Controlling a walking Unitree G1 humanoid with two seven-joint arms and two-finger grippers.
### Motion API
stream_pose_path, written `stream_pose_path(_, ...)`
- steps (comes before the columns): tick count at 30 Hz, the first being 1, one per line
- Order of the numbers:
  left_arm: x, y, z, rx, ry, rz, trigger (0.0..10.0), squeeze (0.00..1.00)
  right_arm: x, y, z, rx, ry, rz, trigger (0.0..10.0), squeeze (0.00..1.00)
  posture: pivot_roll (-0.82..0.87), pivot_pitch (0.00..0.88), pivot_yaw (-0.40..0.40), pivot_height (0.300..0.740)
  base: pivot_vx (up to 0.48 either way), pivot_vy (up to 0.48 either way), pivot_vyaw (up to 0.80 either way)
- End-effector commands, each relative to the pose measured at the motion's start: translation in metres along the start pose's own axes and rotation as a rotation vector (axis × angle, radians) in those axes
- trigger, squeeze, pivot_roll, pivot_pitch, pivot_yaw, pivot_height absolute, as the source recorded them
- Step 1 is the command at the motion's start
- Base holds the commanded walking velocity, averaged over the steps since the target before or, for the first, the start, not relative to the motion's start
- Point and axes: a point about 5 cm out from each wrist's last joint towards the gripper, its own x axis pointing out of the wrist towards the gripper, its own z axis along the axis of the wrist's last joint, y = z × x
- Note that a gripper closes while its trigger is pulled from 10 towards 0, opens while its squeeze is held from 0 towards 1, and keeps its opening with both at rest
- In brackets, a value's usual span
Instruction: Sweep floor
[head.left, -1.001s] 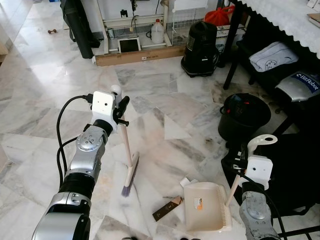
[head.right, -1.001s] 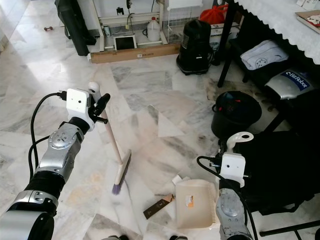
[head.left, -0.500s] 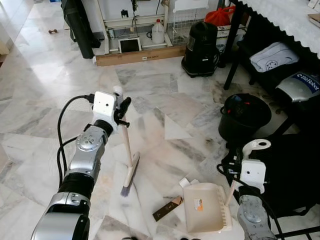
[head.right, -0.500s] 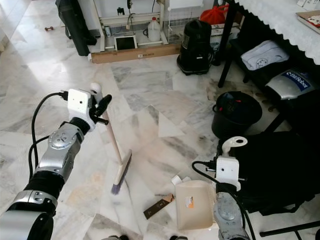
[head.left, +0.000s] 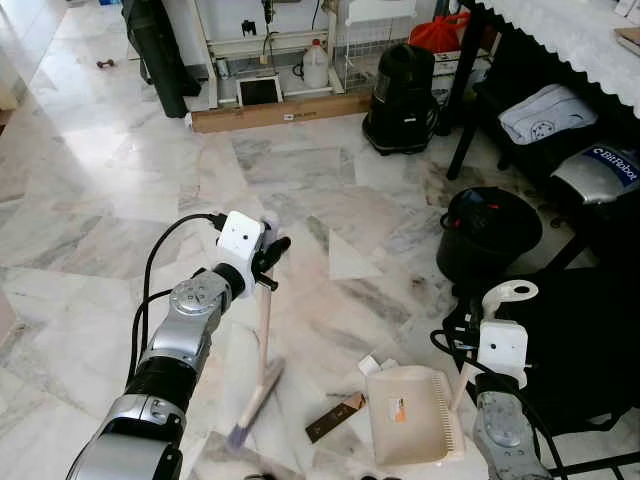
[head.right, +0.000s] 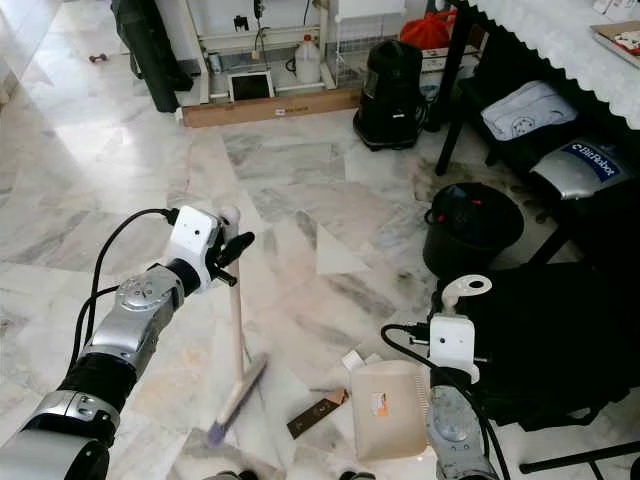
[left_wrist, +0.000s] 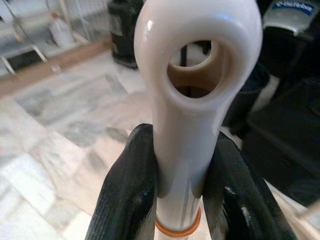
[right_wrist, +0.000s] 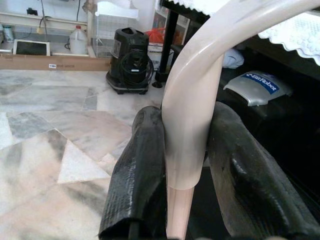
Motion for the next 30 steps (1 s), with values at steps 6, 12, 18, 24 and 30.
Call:
stream_pose_path(6,0.005,-0.014,0.001,-0.159,0.028,-0.078,10.0,0.0,-0.004,-0.003,-0.007,-0.023,0.032,-0.003,10.0,0.0,0.11,0.148,0.025,0.74,0.0,0.0,0.0)
stream_pose_path(12,0.014,-0.018,0.013,-0.3,-0.002,-0.081,10.0,0.0,-0.004,-0.003,-0.007,-0.021,0.032,-0.009,10.0,0.0,0.11,0.147,0.026,0.74,0.0,0.0,0.0)
stream_pose_path(18,0.019,-0.02,0.026,-0.423,-0.044,-0.091,10.0,0.0,-0.004,-0.004,-0.007,-0.019,0.033,-0.01,10.0,0.0,0.11,0.147,0.026,0.74,0.0,0.0,0.0)
stream_pose_path(24,0.023,-0.02,0.038,-0.514,-0.089,-0.09,10.0,0.0,-0.003,-0.002,-0.006,-0.014,0.032,-0.01,10.0,0.0,0.11,0.145,0.025,0.74,0.0,0.0,0.0)
stream_pose_path(30,0.021,-0.016,0.048,-0.558,-0.137,-0.084,10.0,0.0,-0.002,-0.003,-0.005,-0.005,0.032,-0.018,10.0,0.0,0.11,0.145,0.025,0.74,0.0,0.0,0.0)
